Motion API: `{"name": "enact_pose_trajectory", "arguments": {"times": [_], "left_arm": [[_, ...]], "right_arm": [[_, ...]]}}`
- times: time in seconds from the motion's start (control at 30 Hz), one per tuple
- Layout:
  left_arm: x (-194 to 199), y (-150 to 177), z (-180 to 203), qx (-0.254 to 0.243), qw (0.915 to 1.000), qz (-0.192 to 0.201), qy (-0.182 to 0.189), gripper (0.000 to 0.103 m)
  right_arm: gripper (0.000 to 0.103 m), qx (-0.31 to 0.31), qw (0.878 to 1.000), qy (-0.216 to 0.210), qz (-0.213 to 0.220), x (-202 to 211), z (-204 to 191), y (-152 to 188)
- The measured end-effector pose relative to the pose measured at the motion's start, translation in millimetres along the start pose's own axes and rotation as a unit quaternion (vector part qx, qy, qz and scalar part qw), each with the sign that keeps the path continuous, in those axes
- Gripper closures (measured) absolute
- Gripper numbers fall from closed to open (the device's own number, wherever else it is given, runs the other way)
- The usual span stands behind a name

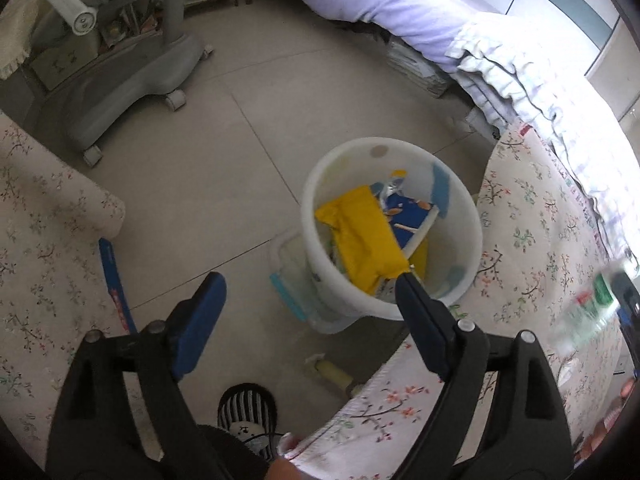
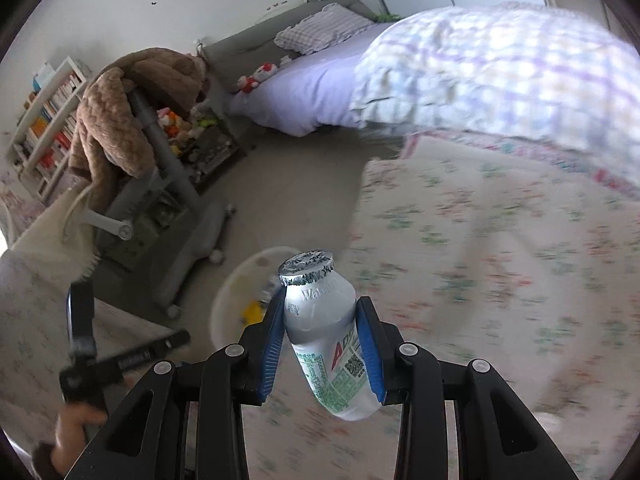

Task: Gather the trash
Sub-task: 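Lower the white bottle into the wastebasket and open the right tool, then move both tools back over the bed toward the tissue and orange peel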

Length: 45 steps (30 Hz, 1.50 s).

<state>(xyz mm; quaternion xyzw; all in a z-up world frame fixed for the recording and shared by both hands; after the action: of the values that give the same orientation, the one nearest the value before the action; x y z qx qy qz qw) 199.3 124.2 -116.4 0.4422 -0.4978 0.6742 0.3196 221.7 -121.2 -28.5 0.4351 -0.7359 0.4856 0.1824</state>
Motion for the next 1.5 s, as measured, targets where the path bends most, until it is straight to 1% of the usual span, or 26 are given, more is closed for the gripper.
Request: {"name": "enact_pose_trajectory", "arguments": {"times": [0.13, 0.23, 0.37, 0.47, 0.5, 0.53, 0.57, 0.6, 0.73, 0.87, 1.0, 1.17, 1.37, 1.5], "left_arm": [[4.5, -2.0, -13.3, 0.007, 1.0, 0.005, -0.003, 0.016], [5.8, -3.5, -17.3, 0.003, 1.0, 0.006, -0.004, 0.016], [6.4, -3.6, -21.4, -0.006, 0.9999, 0.008, -0.01, 0.015], [5.1, -2.8, -24.3, -0.011, 0.9998, 0.006, -0.013, 0.015], [4.9, -2.2, -24.9, -0.012, 0.9998, 0.004, -0.014, 0.015], [4.6, -1.6, -24.5, -0.014, 0.9998, 0.003, -0.014, 0.015], [4.6, -1.0, -23.6, -0.016, 0.9998, 0.003, -0.014, 0.015], [4.7, -0.4, -22.9, -0.019, 0.9997, 0.002, -0.014, 0.015], [6.5, 1.5, -14.0, -0.032, 0.9994, 0.004, -0.013, 0.014], [9.9, 3.6, -1.6, -0.047, 0.9988, 0.009, -0.007, 0.008], [12.1, 9.8, 13.2, -0.066, 0.9978, 0.008, -0.002, 0.007], [15.8, 21.1, 35.0, -0.088, 0.9961, 0.006, 0.009, 0.005], [19.6, 43.6, 67.5, -0.133, 0.9909, 0.006, 0.017, 0.002], [15.6, 64.8, 89.9, -0.177, 0.9839, -0.006, 0.021, 0.002]], "right_arm": [[0.066, -0.023, 0.999, -0.033, -0.016, -44.0, -25.5, -2.6], [0.066, -0.048, 0.997, -0.052, -0.02, -68.8, -36.8, -4.6], [0.066, -0.069, 0.995, -0.065, -0.032, -95.6, -46.2, -5.8], [0.066, -0.068, 0.995, -0.062, -0.047, -109.6, -48.2, -0.6], [0.062, -0.069, 0.995, -0.059, -0.05, -111.2, -47.0, 0.5], [0.048, -0.073, 0.994, -0.052, -0.055, -113.0, -43.6, 3.0], [0.039, -0.078, 0.994, -0.047, -0.055, -111.6, -39.7, 4.0], [0.027, -0.082, 0.994, -0.043, -0.052, -108.6, -35.3, 3.8], [0.027, -0.091, 0.994, -0.031, -0.046, -87.0, -15.7, 5.6], [0.026, -0.094, 0.995, -0.008, -0.04, -58.5, 5.5, 13.4], [0.024, -0.09, 0.995, 0.027, -0.032, -24.5, 32.7, 25.9], [0.022, -0.08, 0.993, 0.082, -0.029, 19.6, 68.7, 48.4], [0.021, -0.076, 0.988, 0.134, -0.028, 69.7, 111.3, 83.7], [0.021, -0.084, 0.983, 0.159, -0.024, 95.4, 136.8, 102.2]]}}
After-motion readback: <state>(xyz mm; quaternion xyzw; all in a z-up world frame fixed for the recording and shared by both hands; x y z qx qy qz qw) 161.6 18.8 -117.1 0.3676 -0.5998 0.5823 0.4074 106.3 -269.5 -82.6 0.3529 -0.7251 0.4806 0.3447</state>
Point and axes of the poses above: each gripper's, at about its wrist camera, not at the fingertips, and x roughly against the way its jaws point, z to its right, y to its underside, the point moved 10 cm from there along -x, roughly the way its jaws point, and after that the axes turned 1 degree about -z, right-handed, at the moved point
